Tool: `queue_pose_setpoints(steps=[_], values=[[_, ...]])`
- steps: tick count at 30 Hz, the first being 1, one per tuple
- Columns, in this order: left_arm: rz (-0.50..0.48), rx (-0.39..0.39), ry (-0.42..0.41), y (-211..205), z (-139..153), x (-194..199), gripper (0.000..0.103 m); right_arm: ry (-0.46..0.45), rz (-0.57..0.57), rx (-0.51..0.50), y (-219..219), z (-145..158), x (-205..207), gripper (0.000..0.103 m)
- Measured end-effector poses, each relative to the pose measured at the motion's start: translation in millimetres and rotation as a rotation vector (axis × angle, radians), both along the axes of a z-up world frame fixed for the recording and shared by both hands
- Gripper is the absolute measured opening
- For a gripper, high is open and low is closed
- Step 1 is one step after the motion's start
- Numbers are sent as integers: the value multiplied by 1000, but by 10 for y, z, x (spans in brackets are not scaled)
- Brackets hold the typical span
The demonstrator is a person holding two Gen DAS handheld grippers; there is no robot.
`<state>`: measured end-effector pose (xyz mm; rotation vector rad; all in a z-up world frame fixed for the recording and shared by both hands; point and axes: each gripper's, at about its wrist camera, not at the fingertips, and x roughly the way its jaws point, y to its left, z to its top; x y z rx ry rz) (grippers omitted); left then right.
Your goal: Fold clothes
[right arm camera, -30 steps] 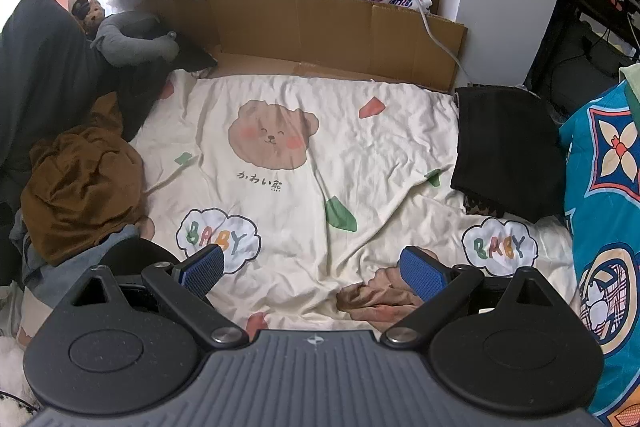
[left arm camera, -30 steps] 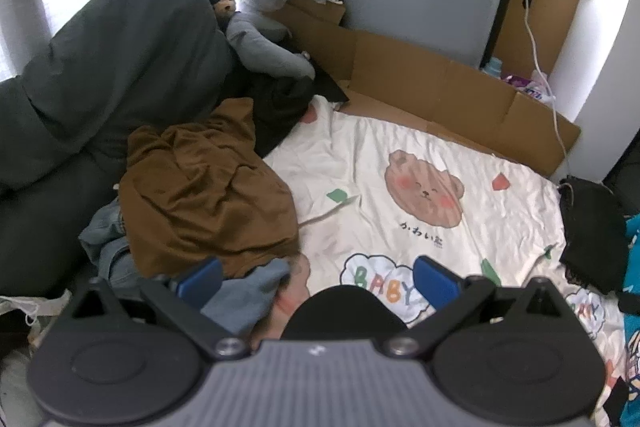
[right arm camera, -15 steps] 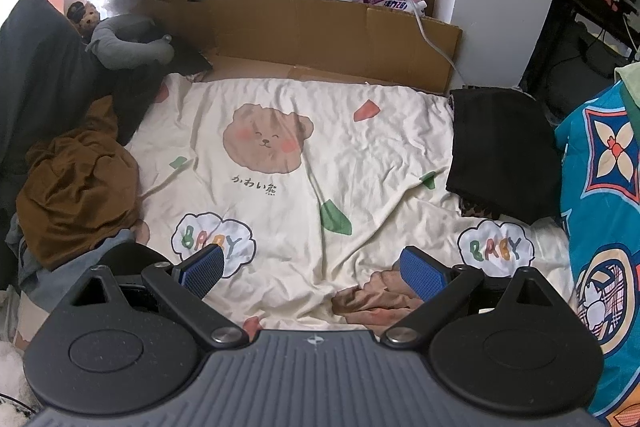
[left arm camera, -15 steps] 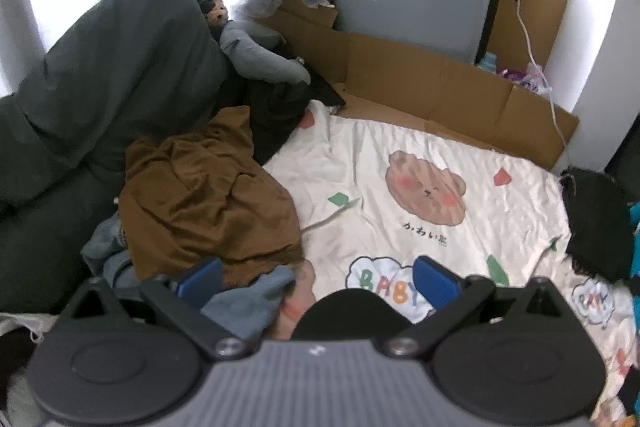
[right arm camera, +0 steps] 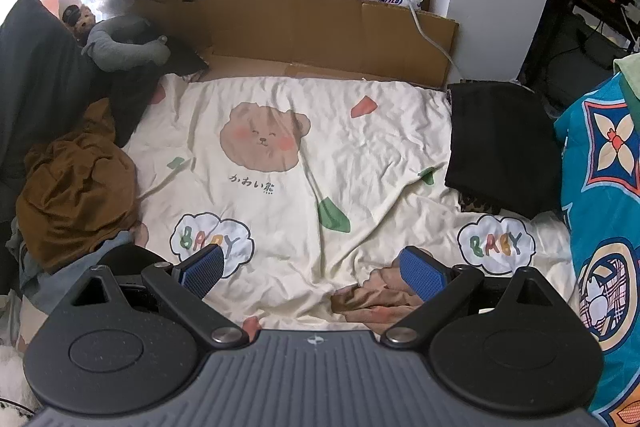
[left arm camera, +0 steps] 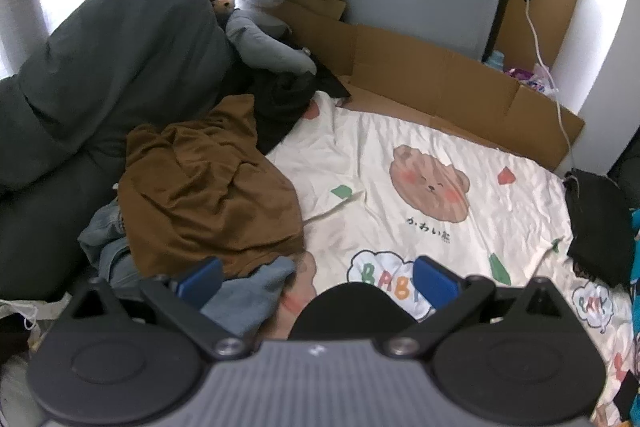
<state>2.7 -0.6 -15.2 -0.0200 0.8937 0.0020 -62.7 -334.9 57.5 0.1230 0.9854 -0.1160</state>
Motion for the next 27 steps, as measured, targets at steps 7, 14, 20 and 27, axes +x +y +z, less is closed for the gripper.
queue_pose_setpoints(steps=[7,14,20,27], values=[[2,-6,1,26,8,8,102,-7,2,-2,55,35,17,98],[12,-20,-10,72,-16,21,102,-37,5,6,-42,-20,83,98],[16,-9,-13,86,-24,37,102,-50,-3,14,-101,-25,127,98],[36,-21,-19,198,-17,72,102,-28,-9,20,-130,-94,145,98]])
